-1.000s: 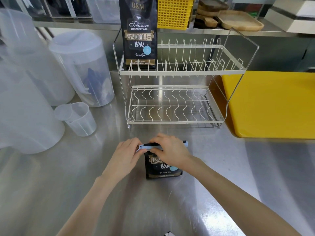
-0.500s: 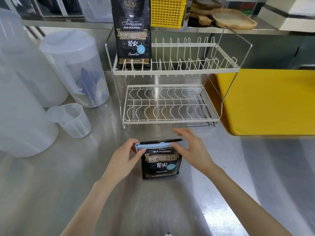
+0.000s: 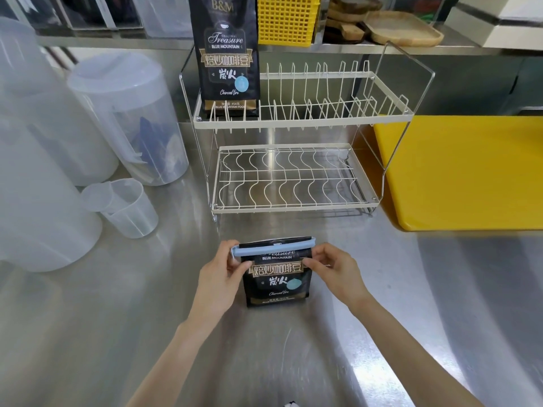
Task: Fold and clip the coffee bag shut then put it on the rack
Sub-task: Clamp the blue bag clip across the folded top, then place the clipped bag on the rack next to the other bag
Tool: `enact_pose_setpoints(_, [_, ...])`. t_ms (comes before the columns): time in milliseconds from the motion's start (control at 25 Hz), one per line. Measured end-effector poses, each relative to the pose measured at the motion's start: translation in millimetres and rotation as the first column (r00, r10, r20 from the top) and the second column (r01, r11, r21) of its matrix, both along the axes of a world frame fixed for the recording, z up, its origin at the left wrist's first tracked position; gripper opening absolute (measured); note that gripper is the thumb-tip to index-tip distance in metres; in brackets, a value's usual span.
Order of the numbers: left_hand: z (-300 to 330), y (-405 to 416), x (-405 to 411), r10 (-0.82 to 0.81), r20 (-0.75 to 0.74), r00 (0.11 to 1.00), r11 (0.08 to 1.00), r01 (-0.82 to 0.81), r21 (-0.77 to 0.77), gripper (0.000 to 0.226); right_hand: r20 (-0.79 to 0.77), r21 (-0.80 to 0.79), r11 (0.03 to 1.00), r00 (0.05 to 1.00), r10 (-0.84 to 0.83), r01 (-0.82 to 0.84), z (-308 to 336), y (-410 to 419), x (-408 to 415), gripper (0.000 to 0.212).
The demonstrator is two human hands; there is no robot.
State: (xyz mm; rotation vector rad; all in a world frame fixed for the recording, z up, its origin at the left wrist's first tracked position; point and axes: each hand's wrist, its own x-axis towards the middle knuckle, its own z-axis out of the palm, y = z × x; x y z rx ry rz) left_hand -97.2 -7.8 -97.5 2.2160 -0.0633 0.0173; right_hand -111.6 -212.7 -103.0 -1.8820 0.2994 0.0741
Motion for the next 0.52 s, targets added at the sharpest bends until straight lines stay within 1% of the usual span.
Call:
enact_pose_setpoints(40, [0.4, 3.3, 1.0, 0.035, 0.042, 0.999, 0.999, -0.036, 0.016, 0.021, -0.011, 0.039, 0.998, 0.999, -0.04, 0.041, 0.6, -2.7, -1.0, 0.019])
enact_pose_setpoints(80, [0.2, 10.4, 4.2, 0.107, 0.092, 0.99, 0.994, -0.108, 0.012, 0.015, -0.021, 0.085, 0.991, 0.995, -0.101, 0.103, 0.5, -7.6, -1.5, 0.02])
enact_pose_setpoints(160, [1.2, 26.4, 14.9, 0.281, 0.131, 0.951, 0.958, -0.269, -0.099, 0.012, -0.028, 0.128, 0.975, 0.984, -0.177, 0.18, 0.5, -19.2, 1.5, 0.018])
enact_pose_setpoints(200, [0.0, 29.5, 17.5, 0.295, 0.106, 0.95, 0.95, -0.28, -0.136, 0.013, -0.03, 0.119, 0.977, 0.984, -0.176, 0.178, 0.1, -22.3, 2.9, 0.016])
enact_pose_setpoints(280, [-5.1, 20.6, 14.6, 0.213, 0.031, 0.977, 0.968, -0.207, -0.14, 0.013, -0.036, 0.119, 0.975, 0.983, -0.183, 0.186, -1.1, -23.0, 4.2, 0.009])
enact_pose_setpoints(360, [-14.3, 5.6, 10.6, 0.162, -0.07, 0.984, 0.97, -0.171, -0.172, 0.008, -0.053, 0.138, 0.97, 0.979, -0.196, 0.202, -2.2, -20.3, 3.6, 0.003])
enact_pose_setpoints(440, [-21.4, -5.4, 5.5, 0.08, -0.157, 0.984, 0.97, -0.113, -0.217, 0.011, -0.055, 0.15, 0.964, 0.975, -0.214, 0.22, -2.2, -19.4, 1.9, 0.008])
enact_pose_setpoints(520, [-24.5, -12.2, 0.3, -0.043, -0.198, 0.979, 0.979, 0.002, -0.203, 0.015, -0.045, 0.176, 0.956, 0.972, -0.232, 0.236, -2.3, -17.4, 0.2, 0.015])
